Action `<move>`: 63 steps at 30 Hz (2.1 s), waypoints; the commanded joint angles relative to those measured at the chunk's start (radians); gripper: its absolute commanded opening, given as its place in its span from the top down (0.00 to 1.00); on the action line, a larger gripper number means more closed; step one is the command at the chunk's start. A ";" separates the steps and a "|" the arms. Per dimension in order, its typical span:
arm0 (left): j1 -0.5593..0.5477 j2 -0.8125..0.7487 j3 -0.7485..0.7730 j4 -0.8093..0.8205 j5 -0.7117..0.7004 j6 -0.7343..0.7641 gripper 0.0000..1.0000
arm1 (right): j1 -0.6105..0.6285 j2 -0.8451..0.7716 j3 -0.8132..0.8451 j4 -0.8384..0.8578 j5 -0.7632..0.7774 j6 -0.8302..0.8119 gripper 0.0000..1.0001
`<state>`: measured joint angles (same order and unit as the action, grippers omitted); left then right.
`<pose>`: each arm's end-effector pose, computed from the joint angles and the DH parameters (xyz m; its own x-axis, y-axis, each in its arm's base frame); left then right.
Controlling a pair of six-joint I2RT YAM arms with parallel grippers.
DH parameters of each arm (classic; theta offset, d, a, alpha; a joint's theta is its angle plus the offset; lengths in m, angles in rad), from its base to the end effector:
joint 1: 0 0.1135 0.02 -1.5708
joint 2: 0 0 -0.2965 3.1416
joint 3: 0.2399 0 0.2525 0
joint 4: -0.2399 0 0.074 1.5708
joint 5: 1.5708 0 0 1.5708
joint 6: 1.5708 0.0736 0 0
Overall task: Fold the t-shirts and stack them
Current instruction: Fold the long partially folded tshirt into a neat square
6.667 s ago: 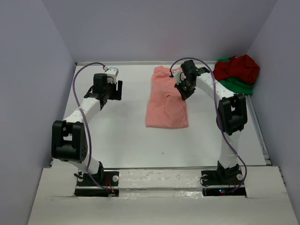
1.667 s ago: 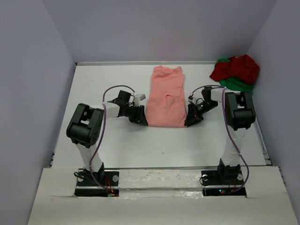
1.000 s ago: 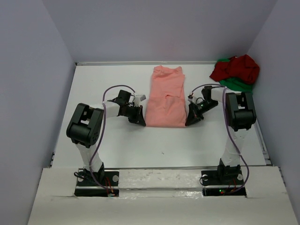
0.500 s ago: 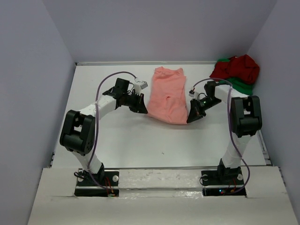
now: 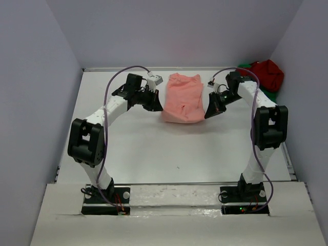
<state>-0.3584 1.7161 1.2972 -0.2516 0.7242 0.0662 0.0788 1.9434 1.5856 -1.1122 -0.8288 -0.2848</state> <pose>0.3692 -0.1904 0.2817 -0.5311 0.2518 -0.8090 0.7857 0.5038 -0.3590 0.3857 0.0849 0.2368 -0.9162 -0.2628 -0.3026 -0.4007 0.6189 0.6756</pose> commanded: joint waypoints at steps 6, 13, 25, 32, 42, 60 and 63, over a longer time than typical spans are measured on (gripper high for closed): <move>0.036 0.037 0.189 0.026 -0.075 -0.037 1.00 | 0.004 0.020 0.195 -0.015 0.051 0.004 1.00; 0.038 0.071 0.272 0.037 -0.109 -0.039 1.00 | 0.004 0.035 0.295 0.034 0.088 0.032 1.00; 0.032 0.088 0.258 0.083 -0.163 -0.035 1.00 | 0.004 0.080 0.373 0.201 0.175 0.093 1.00; 0.032 0.128 0.356 0.118 -0.236 -0.032 1.00 | 0.004 0.123 0.442 0.244 0.191 0.105 1.00; 0.000 0.243 0.504 0.127 -0.273 -0.032 1.00 | 0.004 0.207 0.511 0.296 0.255 0.105 1.00; -0.060 0.395 0.619 0.201 -0.397 -0.013 1.00 | 0.004 0.371 0.680 0.419 0.362 0.095 1.00; -0.062 0.431 0.666 0.201 -0.407 -0.005 1.00 | 0.004 0.384 0.691 0.448 0.376 0.096 1.00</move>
<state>-0.4221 2.1323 1.8816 -0.0986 0.3534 0.0376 0.0795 2.3165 2.2135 -0.7605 -0.4774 -0.1799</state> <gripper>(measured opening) 0.014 0.033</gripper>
